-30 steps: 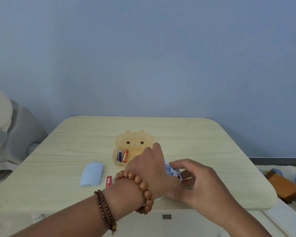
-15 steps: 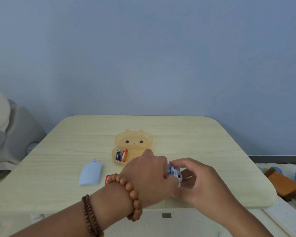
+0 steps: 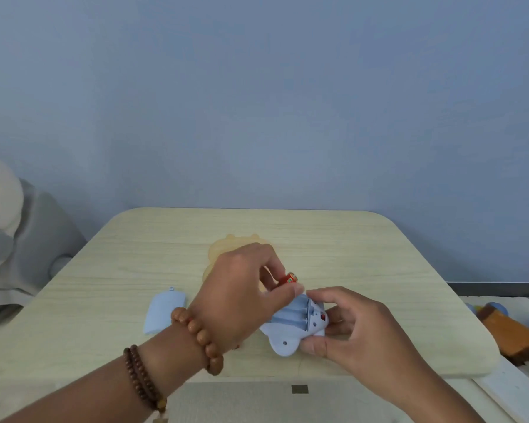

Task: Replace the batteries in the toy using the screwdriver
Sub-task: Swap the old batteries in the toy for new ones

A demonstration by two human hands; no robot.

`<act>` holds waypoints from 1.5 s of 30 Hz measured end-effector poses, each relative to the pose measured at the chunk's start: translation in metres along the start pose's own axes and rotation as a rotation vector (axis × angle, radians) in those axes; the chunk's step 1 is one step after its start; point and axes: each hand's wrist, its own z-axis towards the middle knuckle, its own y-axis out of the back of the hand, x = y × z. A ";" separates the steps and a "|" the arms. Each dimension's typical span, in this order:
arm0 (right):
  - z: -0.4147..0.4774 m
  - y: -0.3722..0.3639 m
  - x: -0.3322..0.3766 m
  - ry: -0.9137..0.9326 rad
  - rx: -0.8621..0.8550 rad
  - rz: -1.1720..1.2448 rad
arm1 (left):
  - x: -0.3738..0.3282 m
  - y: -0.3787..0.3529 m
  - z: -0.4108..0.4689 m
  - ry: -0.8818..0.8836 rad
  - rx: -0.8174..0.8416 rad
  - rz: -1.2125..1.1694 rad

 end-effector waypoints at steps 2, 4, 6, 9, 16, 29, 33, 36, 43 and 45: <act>0.000 0.000 -0.001 -0.006 -0.001 0.002 | 0.003 0.007 0.001 0.113 -0.015 -0.210; -0.001 0.000 -0.003 -0.009 -0.005 0.002 | 0.007 0.011 0.003 0.163 -0.030 -0.327; -0.001 -0.001 -0.003 -0.012 -0.011 0.003 | 0.013 0.016 0.007 0.183 -0.060 -0.433; 0.000 -0.002 -0.002 0.003 -0.024 -0.006 | 0.024 0.027 0.012 0.248 -0.003 -0.449; 0.000 -0.002 -0.002 -0.001 -0.026 -0.004 | 0.060 0.039 0.025 0.121 0.011 -0.157; 0.000 -0.001 0.000 0.004 -0.015 -0.017 | 0.096 0.046 0.033 -0.024 0.310 0.096; 0.000 -0.001 0.000 0.005 -0.017 -0.013 | 0.100 0.043 0.034 0.008 0.306 0.091; 0.000 -0.001 -0.001 0.003 -0.018 -0.016 | 0.102 0.042 0.033 0.006 0.320 0.094; 0.001 -0.001 -0.005 0.004 -0.010 -0.021 | 0.101 0.042 0.029 -0.094 0.348 0.227; 0.001 -0.002 -0.006 0.001 -0.008 -0.021 | 0.102 0.041 0.027 -0.114 0.354 0.263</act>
